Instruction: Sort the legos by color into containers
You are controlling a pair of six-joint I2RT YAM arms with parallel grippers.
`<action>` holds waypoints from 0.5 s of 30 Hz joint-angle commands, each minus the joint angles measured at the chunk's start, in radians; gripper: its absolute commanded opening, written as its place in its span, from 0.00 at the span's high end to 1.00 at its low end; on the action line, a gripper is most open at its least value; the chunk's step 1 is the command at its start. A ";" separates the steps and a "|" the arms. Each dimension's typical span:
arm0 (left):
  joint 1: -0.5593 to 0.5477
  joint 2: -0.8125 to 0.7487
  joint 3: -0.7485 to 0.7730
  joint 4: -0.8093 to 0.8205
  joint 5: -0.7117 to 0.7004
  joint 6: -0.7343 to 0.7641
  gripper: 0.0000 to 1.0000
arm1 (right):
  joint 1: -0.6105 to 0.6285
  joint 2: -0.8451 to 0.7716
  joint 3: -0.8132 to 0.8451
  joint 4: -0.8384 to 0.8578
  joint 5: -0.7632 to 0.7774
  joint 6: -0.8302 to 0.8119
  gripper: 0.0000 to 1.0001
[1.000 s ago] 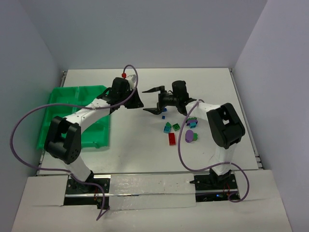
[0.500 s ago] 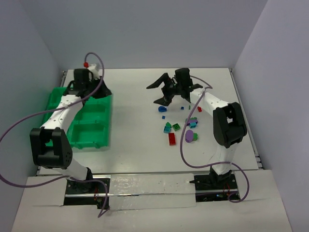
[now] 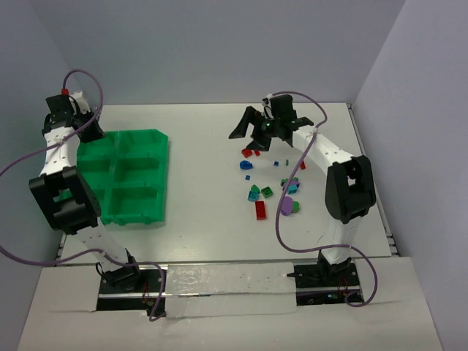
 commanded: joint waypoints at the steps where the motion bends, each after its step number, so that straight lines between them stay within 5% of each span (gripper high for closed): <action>1: 0.003 0.068 0.094 -0.019 -0.047 0.072 1.00 | -0.026 -0.056 0.060 -0.045 -0.011 -0.163 0.00; 8: 0.008 0.181 0.127 0.018 -0.145 0.100 0.95 | -0.066 -0.054 0.071 -0.052 -0.037 -0.185 0.00; 11: 0.009 0.210 0.138 0.024 -0.160 0.109 0.87 | -0.069 -0.051 0.073 -0.053 -0.037 -0.194 0.00; 15: 0.010 0.214 0.134 0.041 -0.164 0.116 0.63 | -0.072 -0.040 0.082 -0.067 -0.029 -0.198 0.00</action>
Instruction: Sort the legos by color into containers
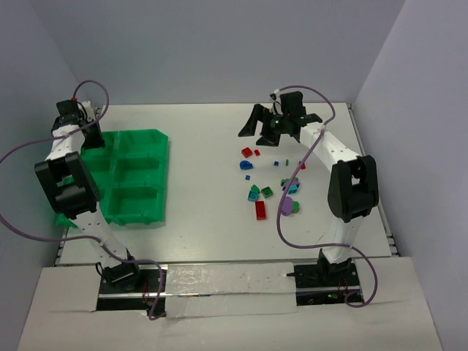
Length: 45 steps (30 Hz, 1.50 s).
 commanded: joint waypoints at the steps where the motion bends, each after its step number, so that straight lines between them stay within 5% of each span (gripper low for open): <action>1: 0.005 -0.006 0.046 0.044 -0.020 0.022 0.59 | -0.004 -0.037 0.058 -0.017 -0.006 -0.032 0.00; 8: 0.005 -0.024 0.059 0.042 -0.009 0.035 0.43 | -0.005 -0.047 0.062 -0.026 0.015 -0.050 0.00; 16: -0.010 -0.150 0.067 0.075 0.135 0.046 0.37 | -0.004 -0.106 0.049 -0.052 0.104 -0.139 0.00; 27: -0.218 -0.292 -0.015 0.050 0.245 0.096 0.36 | -0.005 -0.151 0.015 -0.169 0.206 -0.375 0.01; 33: -0.330 -0.327 -0.060 -0.032 0.335 0.173 0.35 | -0.008 -0.166 -0.033 -0.339 0.206 -0.694 0.15; 45: -0.458 -0.372 -0.168 0.007 0.301 0.099 0.36 | -0.113 -0.112 -0.109 -0.352 0.450 -0.704 0.43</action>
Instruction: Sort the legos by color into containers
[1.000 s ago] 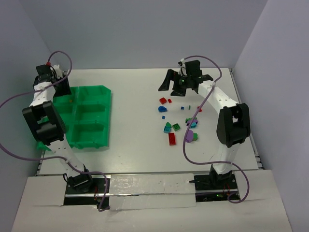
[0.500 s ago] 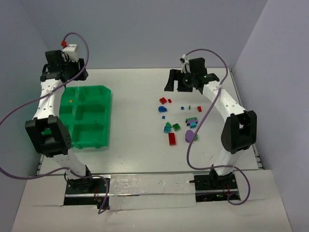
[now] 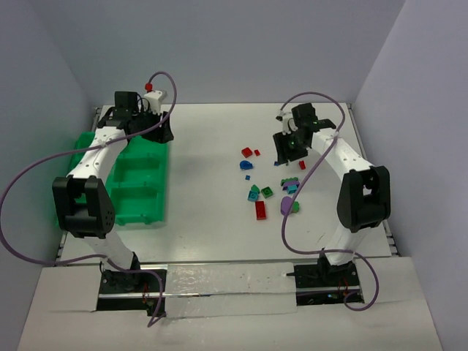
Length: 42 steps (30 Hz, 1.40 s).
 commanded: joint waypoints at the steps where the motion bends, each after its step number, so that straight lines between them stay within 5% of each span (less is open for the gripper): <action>1: -0.022 -0.072 -0.008 0.016 -0.002 -0.022 0.36 | -0.067 0.027 0.017 0.002 0.126 -0.015 0.45; 25: -0.028 -0.088 -0.045 0.030 -0.016 -0.047 0.32 | -0.180 0.377 0.215 0.038 0.222 -0.011 0.48; 33: -0.028 -0.083 -0.050 0.036 -0.013 -0.057 0.32 | -0.183 0.411 0.243 0.056 0.199 -0.014 0.74; 35: -0.028 -0.080 -0.050 0.033 -0.010 -0.058 0.33 | -0.184 0.418 0.258 0.035 0.173 -0.006 0.94; 40: -0.028 -0.094 -0.070 0.052 0.027 -0.080 0.34 | -0.183 0.332 0.259 0.014 0.025 0.047 1.00; 42: -0.028 -0.106 -0.096 0.084 0.095 -0.146 0.34 | -0.183 0.241 0.235 0.068 -0.163 0.152 1.00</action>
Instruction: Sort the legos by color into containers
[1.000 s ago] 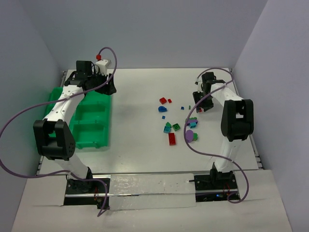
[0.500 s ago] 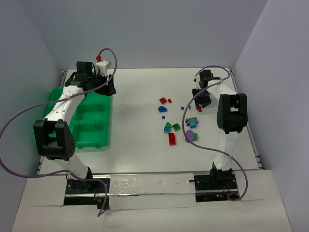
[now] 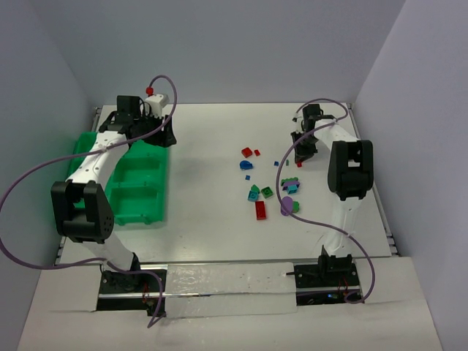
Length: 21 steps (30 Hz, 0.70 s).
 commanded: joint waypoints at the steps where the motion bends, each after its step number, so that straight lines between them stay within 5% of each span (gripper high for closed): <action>1: -0.002 -0.060 -0.036 0.086 0.130 -0.128 0.33 | -0.004 -0.199 -0.008 0.100 -0.289 0.202 1.00; 6: -0.031 -0.102 -0.118 0.233 0.214 -0.327 0.33 | 0.038 -0.312 -0.058 0.296 -0.353 0.706 1.00; 12: -0.151 -0.156 -0.172 0.380 0.121 -0.475 0.32 | 0.115 -0.290 -0.097 0.422 -0.455 1.191 1.00; 21: -0.321 -0.045 -0.038 0.368 0.039 -0.534 0.35 | 0.239 -0.301 -0.174 0.557 -0.522 1.378 1.00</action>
